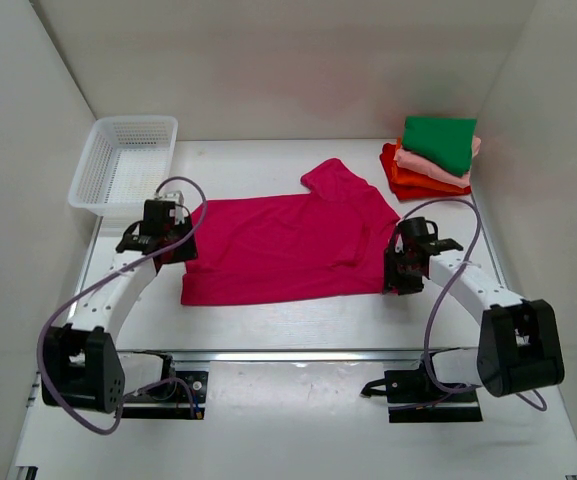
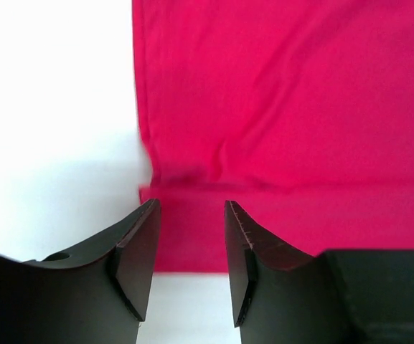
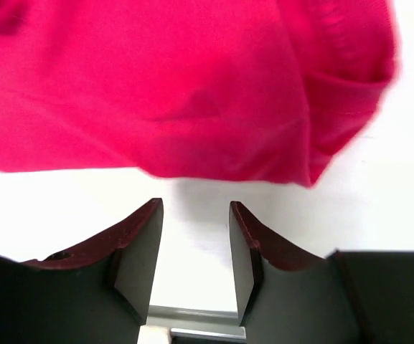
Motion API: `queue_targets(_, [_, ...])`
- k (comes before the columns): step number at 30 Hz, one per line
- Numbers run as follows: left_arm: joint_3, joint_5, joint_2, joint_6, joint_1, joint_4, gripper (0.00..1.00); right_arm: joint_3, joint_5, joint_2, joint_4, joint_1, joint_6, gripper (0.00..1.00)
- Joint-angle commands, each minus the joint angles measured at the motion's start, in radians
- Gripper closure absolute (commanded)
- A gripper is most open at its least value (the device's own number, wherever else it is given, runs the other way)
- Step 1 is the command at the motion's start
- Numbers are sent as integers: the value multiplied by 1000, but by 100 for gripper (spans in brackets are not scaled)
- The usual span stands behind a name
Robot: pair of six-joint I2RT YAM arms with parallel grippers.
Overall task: Fold and stack the t-shirts
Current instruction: Fold the flattened tshirt in 1/3 of the way, then grap the side of the flattened tshirt furthest away from the robot with both arms
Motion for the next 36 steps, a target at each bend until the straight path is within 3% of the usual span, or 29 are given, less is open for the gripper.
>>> queue_targets(1, [98,-12,95,31,0,70,49,81,27,-79,-27,-23,-9,60])
queue_targets(7, [224,-44,311,-21,16,176,49,309,29,-25,6,-31,-75,60])
queue_targets(18, [528,-106,685,-38,50,222,48,681,-22,375,104,15,-103,60])
queue_targets(29, [614,-117,824,-42,55,235,46,1098,-30,785,172,-11,-152,61])
queue_targets(36, [664,-97,851,-50,65,225,55,1294,-83,956,211,-43,-126,58])
